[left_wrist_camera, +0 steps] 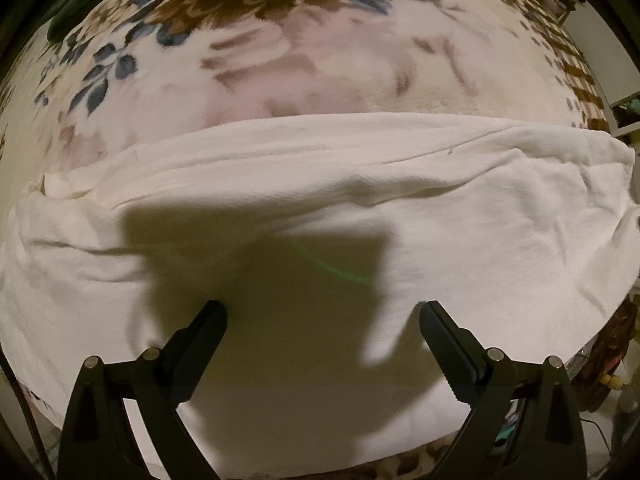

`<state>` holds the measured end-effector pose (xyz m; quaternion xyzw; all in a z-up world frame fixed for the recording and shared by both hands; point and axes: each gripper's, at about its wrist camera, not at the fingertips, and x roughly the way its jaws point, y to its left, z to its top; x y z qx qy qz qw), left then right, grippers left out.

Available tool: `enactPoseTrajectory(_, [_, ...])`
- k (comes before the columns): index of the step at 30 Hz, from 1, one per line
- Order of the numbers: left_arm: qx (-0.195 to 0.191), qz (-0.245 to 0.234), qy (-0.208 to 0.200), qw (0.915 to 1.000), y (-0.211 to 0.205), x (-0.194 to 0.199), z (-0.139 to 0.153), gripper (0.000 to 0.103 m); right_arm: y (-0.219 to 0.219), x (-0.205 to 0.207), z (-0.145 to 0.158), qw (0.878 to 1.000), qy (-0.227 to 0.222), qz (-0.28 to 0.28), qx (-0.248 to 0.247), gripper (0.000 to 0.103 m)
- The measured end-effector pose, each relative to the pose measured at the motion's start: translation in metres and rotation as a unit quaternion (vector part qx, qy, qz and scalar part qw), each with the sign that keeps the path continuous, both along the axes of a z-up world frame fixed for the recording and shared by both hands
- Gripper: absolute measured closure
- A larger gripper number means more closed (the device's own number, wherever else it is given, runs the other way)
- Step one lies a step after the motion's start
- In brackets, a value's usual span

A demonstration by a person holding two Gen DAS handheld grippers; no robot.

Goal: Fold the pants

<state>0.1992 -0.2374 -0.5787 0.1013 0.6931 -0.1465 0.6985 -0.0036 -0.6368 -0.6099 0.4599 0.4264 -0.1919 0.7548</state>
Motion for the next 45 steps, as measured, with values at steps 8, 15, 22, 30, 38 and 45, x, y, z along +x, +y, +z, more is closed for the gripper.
enactPoseTrajectory(8, [-0.002, 0.001, 0.002, 1.0000, 0.010, -0.003, -0.003, 0.004, -0.023, -0.016, -0.038, 0.996, -0.006, -0.017, 0.084, 0.041])
enactPoseTrajectory(15, [0.004, -0.002, 0.004, 1.0000, 0.003, -0.003, -0.004, 0.004, -0.013, 0.001, -0.050, 0.997, 0.016, -0.003, 0.072, 0.039])
enactPoseTrajectory(22, [0.005, -0.005, 0.005, 1.0000, -0.004, -0.003, -0.005, 0.004, 0.017, 0.008, -0.002, 0.996, -0.056, 0.068, 0.018, 0.047])
enactPoseTrajectory(30, [0.011, -0.005, 0.004, 0.9999, -0.010, -0.007, -0.008, 0.004, 0.010, 0.005, -0.043, 0.997, -0.027, 0.019, 0.063, 0.046])
enactPoseTrajectory(38, [0.022, -0.015, 0.003, 0.9996, -0.020, -0.009, -0.015, 0.003, 0.090, 0.048, 0.017, 0.970, 0.033, 0.159, -0.183, 0.046])
enactPoseTrajectory(45, [0.024, -0.012, 0.013, 0.9996, -0.026, -0.003, -0.018, 0.002, 0.133, 0.033, 0.009, 0.967, 0.035, 0.200, -0.152, 0.046])
